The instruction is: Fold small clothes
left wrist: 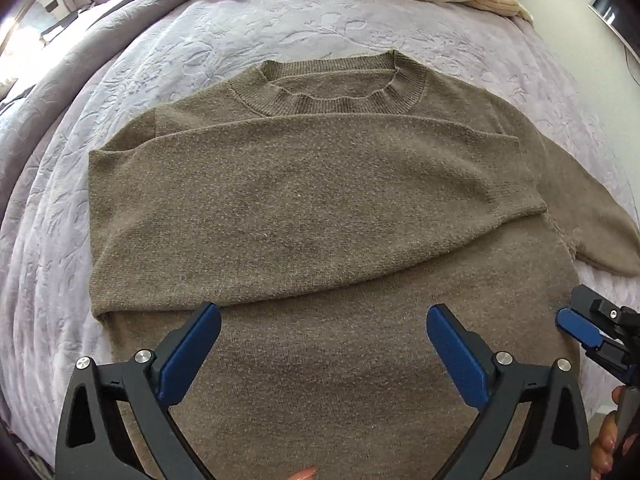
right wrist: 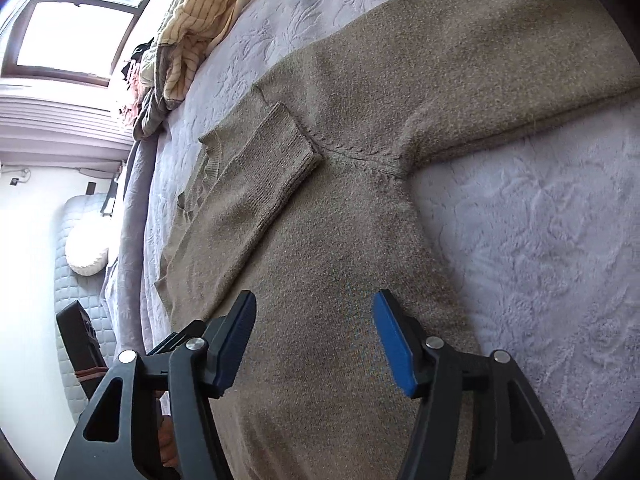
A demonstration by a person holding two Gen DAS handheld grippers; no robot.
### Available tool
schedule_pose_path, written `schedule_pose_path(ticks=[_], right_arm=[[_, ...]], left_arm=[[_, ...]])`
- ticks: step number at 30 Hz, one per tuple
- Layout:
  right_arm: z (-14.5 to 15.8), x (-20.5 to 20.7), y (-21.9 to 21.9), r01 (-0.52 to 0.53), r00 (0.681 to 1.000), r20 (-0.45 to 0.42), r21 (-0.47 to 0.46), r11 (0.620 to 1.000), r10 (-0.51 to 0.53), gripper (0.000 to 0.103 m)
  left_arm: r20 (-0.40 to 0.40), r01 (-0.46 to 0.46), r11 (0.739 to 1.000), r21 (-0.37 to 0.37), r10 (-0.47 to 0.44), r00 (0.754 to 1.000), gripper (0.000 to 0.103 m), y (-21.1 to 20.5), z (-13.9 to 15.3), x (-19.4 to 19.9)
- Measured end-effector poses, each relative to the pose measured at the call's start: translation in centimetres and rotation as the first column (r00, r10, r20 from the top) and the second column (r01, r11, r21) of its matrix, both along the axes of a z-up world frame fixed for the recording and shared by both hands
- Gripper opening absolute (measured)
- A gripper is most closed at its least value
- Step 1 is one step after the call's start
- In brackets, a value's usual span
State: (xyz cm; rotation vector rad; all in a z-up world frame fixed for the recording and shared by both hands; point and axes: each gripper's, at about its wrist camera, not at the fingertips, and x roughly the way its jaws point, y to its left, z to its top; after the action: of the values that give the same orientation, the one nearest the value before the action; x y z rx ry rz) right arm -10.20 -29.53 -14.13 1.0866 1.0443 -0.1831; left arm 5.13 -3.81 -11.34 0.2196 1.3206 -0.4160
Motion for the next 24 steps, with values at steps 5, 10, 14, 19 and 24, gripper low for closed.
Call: schedule_pose_path(ticks=[5, 10, 14, 19, 24], right_arm=[[0.6, -1.1, -0.9, 0.021, 1.000, 0.005, -0.003, 1.000, -0.021, 0.074], [0.9, -2.1, -2.2, 0.054, 0.999, 0.004, -0.010, 0.998, -0.054, 0.074], [1.3, -3.2, -4.0, 0.097, 0.995, 0.024, -0.037, 0.995, -0.096, 0.074], [1.4, -5.0, -7.2, 0.181, 0.983, 0.033, -0.048, 0.982, -0.179, 0.074], [1.4, -7.1, -10.3, 0.264, 0.964, 0.037, -0.049, 0.963, -0.263, 0.074]], left_arm=[[-0.031, 0.005, 0.999, 0.036, -0.004, 1.000, 0.103, -1.1, -0.6, -0.1], [-0.047, 0.016, 0.998, 0.065, -0.013, 0.999, 0.103, -2.2, -1.5, -0.1], [-0.063, 0.025, 0.996, 0.080, -0.020, 0.998, 0.103, -3.3, -2.1, 0.1], [-0.072, 0.038, 0.996, 0.078, -0.032, 0.997, 0.103, -4.2, -2.5, -0.8], [-0.073, 0.057, 0.996, 0.072, -0.052, 0.996, 0.103, -6.5, -2.5, -1.3]])
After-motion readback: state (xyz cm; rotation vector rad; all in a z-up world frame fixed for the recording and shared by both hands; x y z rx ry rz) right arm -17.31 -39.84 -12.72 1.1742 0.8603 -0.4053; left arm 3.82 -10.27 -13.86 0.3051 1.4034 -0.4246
